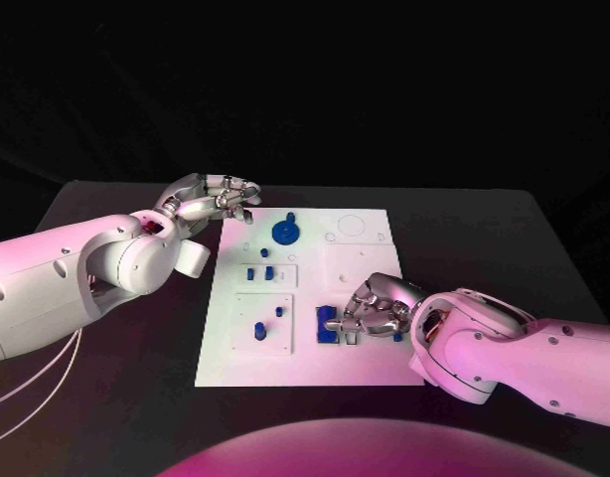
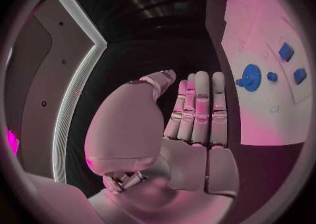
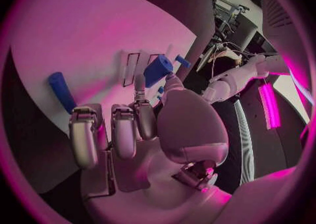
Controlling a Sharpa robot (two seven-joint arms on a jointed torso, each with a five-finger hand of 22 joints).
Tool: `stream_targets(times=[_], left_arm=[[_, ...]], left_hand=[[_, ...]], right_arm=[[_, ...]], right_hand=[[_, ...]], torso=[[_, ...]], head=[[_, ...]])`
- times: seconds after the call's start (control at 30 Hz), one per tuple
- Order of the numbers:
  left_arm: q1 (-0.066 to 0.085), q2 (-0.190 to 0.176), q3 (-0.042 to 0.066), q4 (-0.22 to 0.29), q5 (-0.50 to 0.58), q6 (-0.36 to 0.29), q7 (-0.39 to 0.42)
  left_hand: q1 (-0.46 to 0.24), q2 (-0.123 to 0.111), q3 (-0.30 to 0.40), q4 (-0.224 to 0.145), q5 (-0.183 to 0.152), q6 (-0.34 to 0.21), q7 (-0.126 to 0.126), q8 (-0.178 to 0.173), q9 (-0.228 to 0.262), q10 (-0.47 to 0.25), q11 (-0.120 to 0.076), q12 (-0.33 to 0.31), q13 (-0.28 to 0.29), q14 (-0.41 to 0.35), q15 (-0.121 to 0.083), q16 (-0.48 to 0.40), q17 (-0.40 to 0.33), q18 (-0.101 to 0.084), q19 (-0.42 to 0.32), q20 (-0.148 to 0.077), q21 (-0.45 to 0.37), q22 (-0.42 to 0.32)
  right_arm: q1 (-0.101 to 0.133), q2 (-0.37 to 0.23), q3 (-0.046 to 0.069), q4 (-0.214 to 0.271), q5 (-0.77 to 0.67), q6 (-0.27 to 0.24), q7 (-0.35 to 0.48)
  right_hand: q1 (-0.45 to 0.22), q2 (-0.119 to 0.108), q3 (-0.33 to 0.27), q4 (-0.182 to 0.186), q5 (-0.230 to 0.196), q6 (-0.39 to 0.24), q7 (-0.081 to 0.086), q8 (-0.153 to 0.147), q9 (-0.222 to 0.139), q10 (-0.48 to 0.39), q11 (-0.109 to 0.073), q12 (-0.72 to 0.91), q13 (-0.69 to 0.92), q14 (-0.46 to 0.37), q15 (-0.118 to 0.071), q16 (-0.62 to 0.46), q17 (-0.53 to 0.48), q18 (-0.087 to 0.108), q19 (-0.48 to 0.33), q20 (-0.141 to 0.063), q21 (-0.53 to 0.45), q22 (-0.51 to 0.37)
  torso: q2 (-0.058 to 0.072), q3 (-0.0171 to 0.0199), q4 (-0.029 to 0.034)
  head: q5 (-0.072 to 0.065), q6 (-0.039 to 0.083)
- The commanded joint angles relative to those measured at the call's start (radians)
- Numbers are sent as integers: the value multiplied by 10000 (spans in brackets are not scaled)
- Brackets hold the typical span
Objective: Assemble the parts on the task board
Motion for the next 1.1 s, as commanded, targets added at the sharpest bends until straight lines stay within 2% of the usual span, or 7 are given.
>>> stream_targets(times=[0.03,0.3,0.53,0.7,0.9,1.1], left_arm=[[5,-8,7,21,-24,137,45],[4,-9,7,13,-24,144,44],[4,-9,7,21,-24,144,43],[4,-18,7,35,-24,138,42],[4,-50,7,46,-10,140,43],[5,-59,7,48,24,149,44]], left_hand=[[-133,12,-4,-31,0,-47,-2,75,14,-101,8,48,19,-41,57,-47,10,97,16,51,-76,-13],[-133,12,-4,-31,0,-47,-2,75,14,-101,8,48,19,-41,57,-47,10,97,16,51,-76,-13],[-133,12,-3,-31,0,-47,-2,75,14,-101,8,48,19,-41,57,-47,10,97,16,51,-76,-13],[-134,23,4,-31,7,-51,-2,85,18,-104,7,52,23,-43,57,-48,11,97,17,52,-81,-15],[-141,25,5,-28,9,-58,0,90,20,-108,9,54,26,-45,58,-48,12,97,17,53,-85,-17],[-169,43,6,-5,19,-59,3,101,24,-111,13,59,30,-46,61,-48,13,97,19,55,-90,-19]], right_arm=[[-10,-120,-2,171,166,216,496],[-10,-186,-2,264,231,403,608],[-10,-109,-2,109,238,534,548],[-10,9,-2,-74,114,585,417],[-10,70,-3,-194,-42,628,304],[-10,35,-3,-196,-38,692,302]], right_hand=[[365,-3,-87,4,93,68,-37,0,60,119,-68,80,1153,992,-45,39,2415,-134,1068,-58,53,2618],[667,-9,-173,9,118,162,-75,64,160,167,-100,165,1221,1002,-68,59,2458,-141,1082,-77,82,2628],[747,43,-214,16,160,235,-107,125,237,204,-126,230,1271,1006,-87,67,2475,-141,1082,-92,82,2628],[943,155,-234,5,223,267,-145,177,342,227,-159,266,1302,1009,-117,73,2489,-141,1082,-118,82,2628],[1357,324,-277,8,206,328,-211,263,528,351,-217,503,1483,1014,-165,83,2511,-141,1082,-164,82,2628],[1412,358,-308,7,197,372,-236,303,585,392,-237,583,1544,1016,-179,86,2519,-141,1082,-176,82,2628]], torso=[[-3,-2,-5],[-1,-4,5],[8,-13,12],[17,-9,19],[6,-7,-6],[1,7,-5]], head=[[22,-21],[13,-33],[12,-40],[28,-62],[67,-75],[74,-102]])
